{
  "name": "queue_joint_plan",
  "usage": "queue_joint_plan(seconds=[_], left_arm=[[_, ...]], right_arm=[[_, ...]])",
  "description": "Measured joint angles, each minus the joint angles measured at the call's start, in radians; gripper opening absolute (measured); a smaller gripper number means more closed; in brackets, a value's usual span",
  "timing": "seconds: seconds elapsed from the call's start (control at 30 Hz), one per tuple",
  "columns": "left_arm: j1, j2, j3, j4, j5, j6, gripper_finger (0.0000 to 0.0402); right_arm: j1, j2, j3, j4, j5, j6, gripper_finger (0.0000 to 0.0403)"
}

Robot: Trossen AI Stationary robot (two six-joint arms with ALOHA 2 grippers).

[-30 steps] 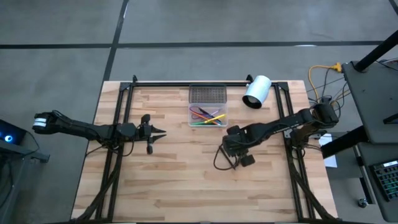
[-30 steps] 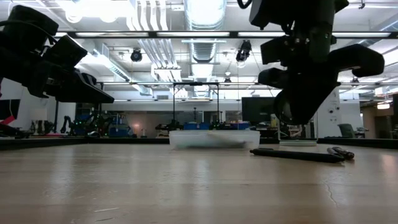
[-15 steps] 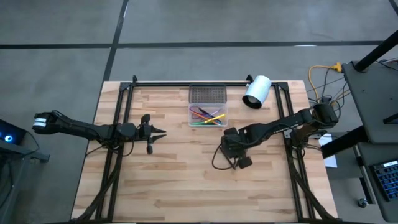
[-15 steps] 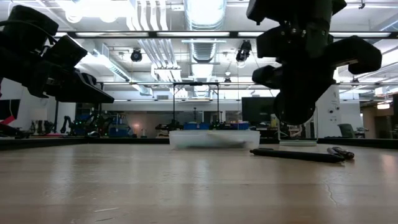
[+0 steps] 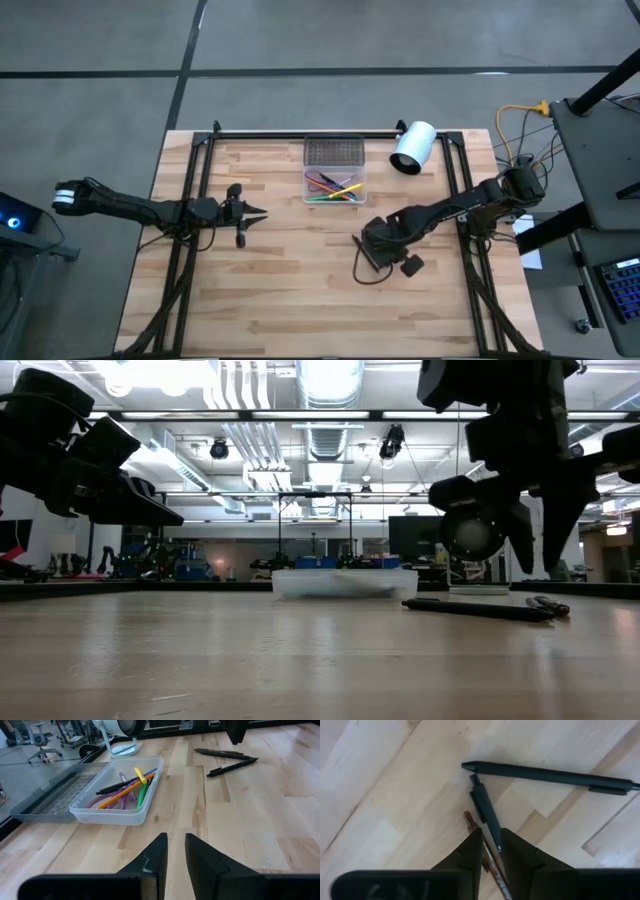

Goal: Pick & place school supplies into a supply box
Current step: Put the black pen into the black box

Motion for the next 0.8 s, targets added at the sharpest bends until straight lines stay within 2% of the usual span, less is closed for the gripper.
queue_joint_plan(seconds=[0.4,0.57,0.8], left_arm=[[0.0,0.0,0.0,0.0,0.0,0.0,0.0052],[0.0,0.0,0.0,0.0,0.0,0.0,0.0052],[0.0,0.0,0.0,0.0,0.0,0.0,0.0052]], right_arm=[[0.001,0.0,-0.01,0.011,0.02,-0.068,0.0124],[0.01,0.0,-0.033,0.025,0.09,-0.079,0.0129],[0.01,0.001,-0.064,0.061,0.093,-0.097,0.0119]])
